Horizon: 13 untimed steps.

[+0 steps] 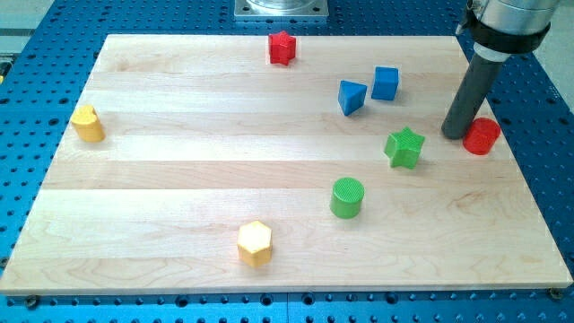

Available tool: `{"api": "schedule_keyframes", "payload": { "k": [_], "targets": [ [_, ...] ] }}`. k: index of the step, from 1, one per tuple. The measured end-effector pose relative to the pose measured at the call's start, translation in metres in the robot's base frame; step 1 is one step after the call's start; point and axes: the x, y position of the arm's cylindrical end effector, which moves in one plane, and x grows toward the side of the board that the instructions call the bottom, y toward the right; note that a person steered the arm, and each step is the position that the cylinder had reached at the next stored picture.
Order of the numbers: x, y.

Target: Slide the blue triangle to the top right of the yellow heart

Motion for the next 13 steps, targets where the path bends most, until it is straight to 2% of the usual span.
{"api": "schedule_keyframes", "payload": {
  "k": [4,5,7,8,9,11,12,13],
  "targets": [
    [-0.023,0.003],
    [-0.017,-0.023],
    [-0.019,-0.107],
    [-0.040,-0.104],
    [-0.061,-0.145],
    [-0.108,-0.277],
    [-0.112,-0.336],
    [-0.130,-0.336]
  ]
}}
